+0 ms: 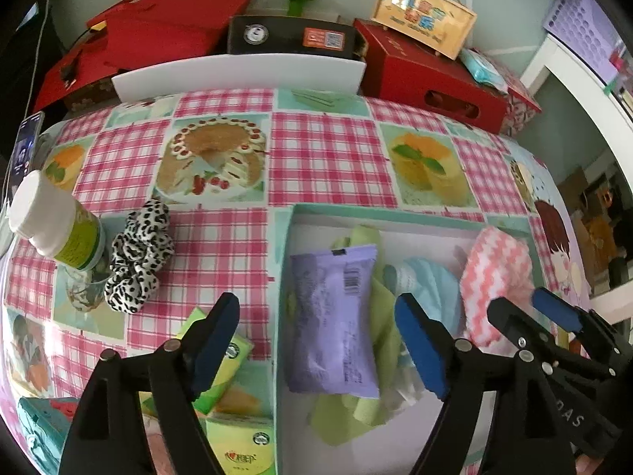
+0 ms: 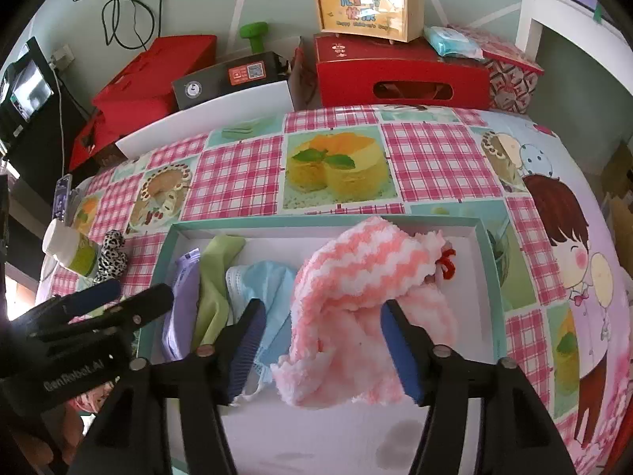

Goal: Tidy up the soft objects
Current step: 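Release the purple packet into the tray while the right gripper releases the pink towel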

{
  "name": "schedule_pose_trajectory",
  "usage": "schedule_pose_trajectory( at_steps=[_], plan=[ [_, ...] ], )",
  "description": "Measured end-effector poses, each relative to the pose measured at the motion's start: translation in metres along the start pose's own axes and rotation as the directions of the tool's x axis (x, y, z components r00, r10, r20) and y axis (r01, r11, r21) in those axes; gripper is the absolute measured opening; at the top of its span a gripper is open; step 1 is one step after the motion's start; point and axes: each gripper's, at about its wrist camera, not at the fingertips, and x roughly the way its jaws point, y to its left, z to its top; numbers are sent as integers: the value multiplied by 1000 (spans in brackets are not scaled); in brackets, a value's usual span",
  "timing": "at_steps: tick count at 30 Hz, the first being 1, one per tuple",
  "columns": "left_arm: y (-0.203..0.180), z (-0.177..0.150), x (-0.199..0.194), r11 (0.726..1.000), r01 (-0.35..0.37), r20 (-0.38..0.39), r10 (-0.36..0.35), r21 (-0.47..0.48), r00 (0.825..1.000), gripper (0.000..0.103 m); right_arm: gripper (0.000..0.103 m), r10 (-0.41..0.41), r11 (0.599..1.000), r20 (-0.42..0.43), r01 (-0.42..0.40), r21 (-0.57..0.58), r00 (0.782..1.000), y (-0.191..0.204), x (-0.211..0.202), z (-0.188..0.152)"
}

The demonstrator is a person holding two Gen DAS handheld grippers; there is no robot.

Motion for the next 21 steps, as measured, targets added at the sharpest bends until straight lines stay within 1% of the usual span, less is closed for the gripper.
schedule_pose_trajectory(
  at_steps=[2,3,4,5,6,7,10,15,18,21],
  plan=[
    [4,0,1,1000,-17,13,17,-15,1000,89,83,-21,1000,5,21,-9,1000,1,0,0],
    [6,1,1,999,-26,20,27,-21,999,91,85,-28,999,8,28,-14,1000,1,0,0],
    [8,1,1,999,-37,24,37,-28,999,93,90,-33,999,11,33,-17,999,1,0,0],
    [10,1,1,999,-42,25,43,-33,999,98,95,-36,999,13,37,-20,999,0,0,0],
    [12,1,2,998,-46,27,47,-39,999,101,99,-43,999,16,43,-22,999,0,1,0],
    [13,1,2,998,-51,31,53,-45,998,101,103,-52,998,19,53,-25,998,0,1,1],
    [17,1,2,997,-61,35,63,-55,997,101,103,-78,997,25,79,-27,997,-1,1,1],
    [17,2,2,996,-63,35,65,-60,997,101,103,-82,997,37,82,-13,996,-4,0,2],
    [18,2,1,997,-53,35,55,-65,998,101,103,-82,996,49,83,-11,995,-3,-2,2],
    [20,3,-1,997,-22,36,25,-74,999,101,103,-78,997,57,79,-12,995,-2,-3,3]
  ],
)
